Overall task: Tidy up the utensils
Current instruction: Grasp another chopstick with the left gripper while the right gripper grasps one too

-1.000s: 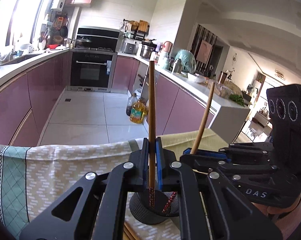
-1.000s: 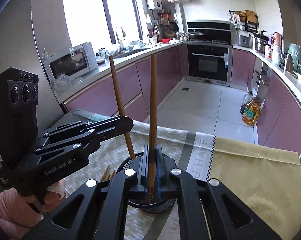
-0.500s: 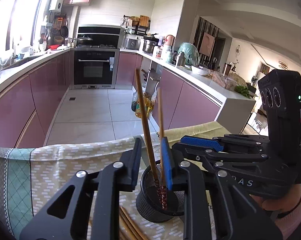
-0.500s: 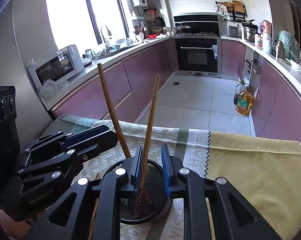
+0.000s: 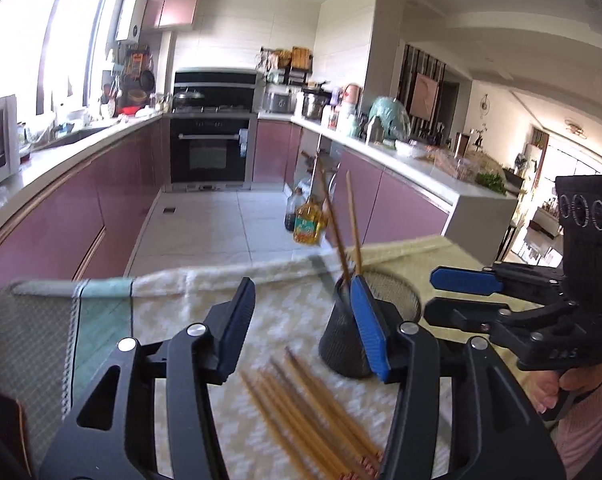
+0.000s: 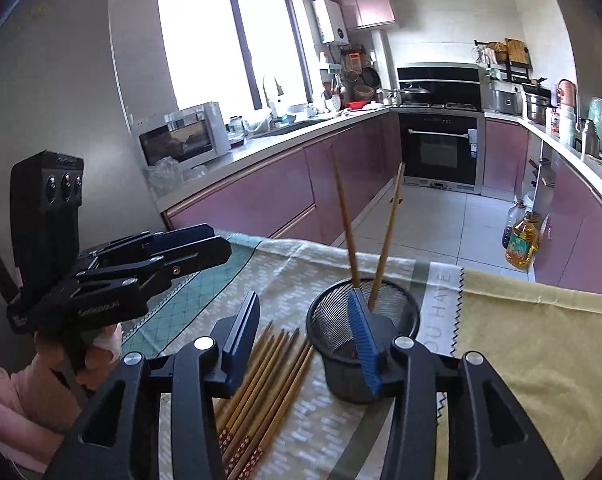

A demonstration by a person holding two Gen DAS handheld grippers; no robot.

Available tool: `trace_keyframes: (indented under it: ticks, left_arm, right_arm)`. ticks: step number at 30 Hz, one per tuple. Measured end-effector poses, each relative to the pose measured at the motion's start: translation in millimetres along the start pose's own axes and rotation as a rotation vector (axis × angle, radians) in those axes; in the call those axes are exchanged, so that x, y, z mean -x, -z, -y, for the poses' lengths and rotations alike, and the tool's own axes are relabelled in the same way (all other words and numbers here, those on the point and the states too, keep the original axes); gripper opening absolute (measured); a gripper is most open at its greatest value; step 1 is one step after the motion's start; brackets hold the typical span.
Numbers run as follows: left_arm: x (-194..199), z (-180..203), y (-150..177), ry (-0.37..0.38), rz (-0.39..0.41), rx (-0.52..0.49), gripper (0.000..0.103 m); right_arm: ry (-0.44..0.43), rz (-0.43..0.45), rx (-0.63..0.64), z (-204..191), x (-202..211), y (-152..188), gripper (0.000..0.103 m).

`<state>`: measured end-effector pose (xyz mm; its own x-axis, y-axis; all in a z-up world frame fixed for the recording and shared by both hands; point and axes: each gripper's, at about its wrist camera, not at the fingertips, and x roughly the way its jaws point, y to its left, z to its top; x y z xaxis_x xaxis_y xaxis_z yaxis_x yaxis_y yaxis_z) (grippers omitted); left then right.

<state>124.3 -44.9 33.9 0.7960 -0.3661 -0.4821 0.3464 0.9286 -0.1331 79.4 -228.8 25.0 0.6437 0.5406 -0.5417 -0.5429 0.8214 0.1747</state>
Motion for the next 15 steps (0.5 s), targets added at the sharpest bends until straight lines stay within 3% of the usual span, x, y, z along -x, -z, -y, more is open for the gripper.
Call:
trace_keyframes:
  ticks: [9,15]
  left_arm:
    - [-27,-25,83,-0.053,-0.268,0.017,0.05]
    - [-35,-20,114,-0.056,-0.336,0.012,0.05]
  right_arm:
    - [-0.008,-0.188,-0.09,0,-47,60,0.043]
    - [0.021,-0.229,-0.107,-2,-58,77,0.042]
